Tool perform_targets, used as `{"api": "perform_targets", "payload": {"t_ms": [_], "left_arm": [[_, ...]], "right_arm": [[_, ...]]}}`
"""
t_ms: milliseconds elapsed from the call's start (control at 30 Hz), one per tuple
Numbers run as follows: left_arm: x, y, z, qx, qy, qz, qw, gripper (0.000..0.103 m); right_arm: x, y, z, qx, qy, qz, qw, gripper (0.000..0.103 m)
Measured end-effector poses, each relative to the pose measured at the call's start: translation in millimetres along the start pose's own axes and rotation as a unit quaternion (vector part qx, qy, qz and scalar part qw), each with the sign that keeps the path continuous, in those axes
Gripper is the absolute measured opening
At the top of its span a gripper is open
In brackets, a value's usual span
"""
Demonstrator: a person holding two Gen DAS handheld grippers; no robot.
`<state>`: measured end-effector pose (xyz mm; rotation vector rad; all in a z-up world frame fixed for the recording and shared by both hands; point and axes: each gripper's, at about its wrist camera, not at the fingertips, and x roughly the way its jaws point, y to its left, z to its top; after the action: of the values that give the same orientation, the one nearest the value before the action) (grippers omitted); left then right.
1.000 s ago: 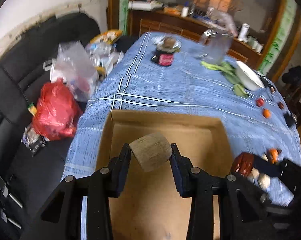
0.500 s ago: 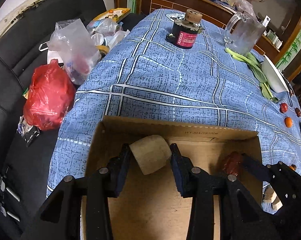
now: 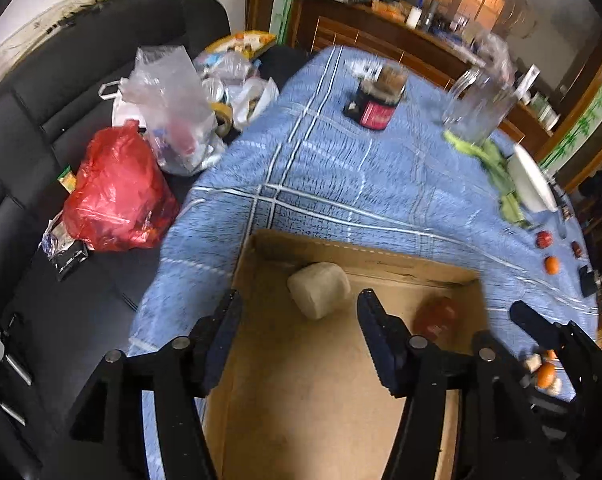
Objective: Organize fruits
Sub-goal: 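Move both tools back to the fruit pile, then grasp another beige cork block with the left tool while the right grasps a white ball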
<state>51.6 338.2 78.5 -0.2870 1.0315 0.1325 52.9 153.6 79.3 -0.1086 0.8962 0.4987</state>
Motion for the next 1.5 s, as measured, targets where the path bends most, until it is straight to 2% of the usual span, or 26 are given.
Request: {"api": "perform_targets", "payload": {"t_ms": [33,133,233,367,467,600,733,900,1067,1167,1300,1400,1500], "left_arm": [[-10,0,-4,0.001,-0.009,-0.001,1.0,0.067],[-41,-8,-21,0.005,-0.032,-0.022,0.9992,0.071],[-57,-27,-40,0.021,-0.032,-0.053,0.9978,0.072],[-71,-74,-70,0.07,-0.026,-0.09,0.9931,0.073],[-71,-115,-91,0.11,-0.015,-0.107,0.988,0.073],[-60,-175,-117,0.16,0.004,-0.125,0.9791,0.073],[-45,-210,-138,0.174,0.011,-0.134,0.9755,0.073],[-28,-233,-165,0.171,0.002,-0.147,0.9743,0.073],[-11,-243,-175,0.184,-0.017,-0.127,0.9745,0.073],[0,-242,-172,0.182,-0.032,-0.111,0.9765,0.073],[14,-243,-169,0.177,-0.026,-0.119,0.9767,0.073],[22,-250,-172,0.19,-0.026,-0.121,0.974,0.065],[28,-255,-172,0.194,-0.026,-0.121,0.9731,0.064]], "right_arm": [[-8,-3,-3,0.001,-0.006,-0.002,1.0,0.067],[-41,-23,-23,0.008,-0.031,-0.019,0.999,0.07],[-68,-49,-46,0.018,-0.043,-0.041,0.998,0.07],[-105,-97,-87,0.05,-0.055,-0.072,0.995,0.07],[-132,-146,-120,0.102,-0.056,-0.093,0.989,0.071],[-150,-197,-152,0.162,-0.05,-0.099,0.981,0.072],[-160,-227,-177,0.188,-0.05,-0.106,0.975,0.072],[-155,-247,-199,0.211,-0.048,-0.095,0.972,0.072],[-136,-251,-204,0.212,-0.041,-0.079,0.973,0.072],[-124,-251,-201,0.213,-0.038,-0.065,0.974,0.072],[-107,-247,-193,0.21,-0.032,-0.043,0.976,0.072],[-100,-243,-186,0.205,-0.035,-0.029,0.978,0.072],[-97,-239,-182,0.196,-0.043,-0.02,0.98,0.072]]}}
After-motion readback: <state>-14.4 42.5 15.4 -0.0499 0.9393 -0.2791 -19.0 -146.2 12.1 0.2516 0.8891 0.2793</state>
